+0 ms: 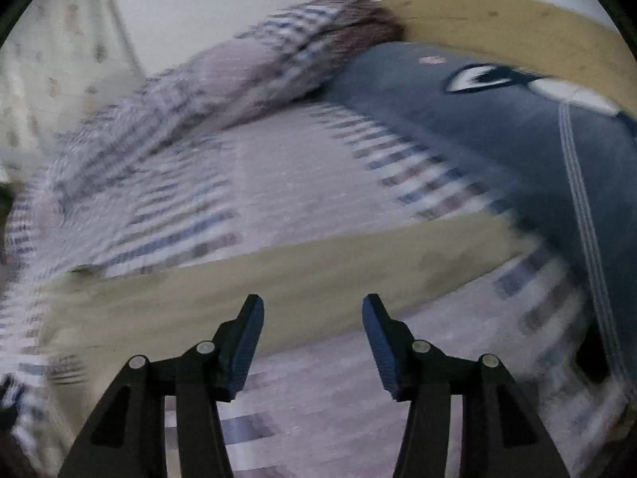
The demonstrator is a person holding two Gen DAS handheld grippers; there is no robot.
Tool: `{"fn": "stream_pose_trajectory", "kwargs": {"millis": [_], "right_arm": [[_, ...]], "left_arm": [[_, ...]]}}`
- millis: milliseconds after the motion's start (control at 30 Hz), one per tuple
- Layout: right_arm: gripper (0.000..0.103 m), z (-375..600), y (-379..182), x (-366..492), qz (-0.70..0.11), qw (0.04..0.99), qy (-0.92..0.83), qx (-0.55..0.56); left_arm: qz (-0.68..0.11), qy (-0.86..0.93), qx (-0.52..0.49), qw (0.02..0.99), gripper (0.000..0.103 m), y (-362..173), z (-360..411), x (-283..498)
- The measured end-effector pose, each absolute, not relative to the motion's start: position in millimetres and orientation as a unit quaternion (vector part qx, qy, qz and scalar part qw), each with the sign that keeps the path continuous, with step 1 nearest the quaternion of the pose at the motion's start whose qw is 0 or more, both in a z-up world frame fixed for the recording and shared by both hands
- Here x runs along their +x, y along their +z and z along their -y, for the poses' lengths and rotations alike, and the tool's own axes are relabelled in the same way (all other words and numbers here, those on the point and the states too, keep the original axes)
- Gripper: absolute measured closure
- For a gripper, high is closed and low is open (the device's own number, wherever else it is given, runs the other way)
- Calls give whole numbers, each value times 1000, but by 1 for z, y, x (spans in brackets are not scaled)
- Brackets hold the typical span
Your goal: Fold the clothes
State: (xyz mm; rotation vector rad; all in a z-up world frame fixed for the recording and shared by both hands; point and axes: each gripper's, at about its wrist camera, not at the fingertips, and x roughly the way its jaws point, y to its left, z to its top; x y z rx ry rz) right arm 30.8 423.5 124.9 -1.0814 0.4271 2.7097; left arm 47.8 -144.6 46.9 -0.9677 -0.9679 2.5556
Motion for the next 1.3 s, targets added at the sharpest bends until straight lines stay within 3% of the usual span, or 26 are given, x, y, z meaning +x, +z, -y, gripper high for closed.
{"fn": "stream_pose_trajectory", "kwargs": {"millis": [267, 533, 700, 733, 767, 800, 833, 967, 1100, 1300], "right_arm": [[48, -284, 100, 3, -91, -56, 918, -381], [48, -184, 84, -9, -22, -212, 897, -388], [49, -154, 67, -15, 41, -218, 891, -396], [52, -152, 63, -18, 45, -219, 890, -398], [75, -154, 59, -20, 38, -225, 887, -402], [95, -158, 60, -20, 33, -221, 889, -399], [103, -162, 62, -20, 29, -216, 893, -394], [103, -192, 79, -21, -13, -183, 911, -369], [102, -272, 104, -19, -98, -64, 934, -339], [98, -349, 63, -29, -221, 32, 885, -410]], "left_arm": [[379, 853, -337, 119, 40, 38, 165, 38], [368, 856, -345, 113, 40, 32, 159, 28], [352, 863, -345, 108, 40, 30, 151, 25], [347, 865, -346, 108, 40, 30, 149, 25], [342, 867, -346, 107, 40, 30, 147, 24], [339, 868, -347, 107, 40, 30, 146, 24], [337, 869, -347, 107, 40, 30, 145, 24], [344, 867, -344, 111, 40, 31, 149, 26], [350, 864, -343, 112, 40, 32, 154, 29], [341, 864, -349, 121, 40, 36, 154, 28]]}}
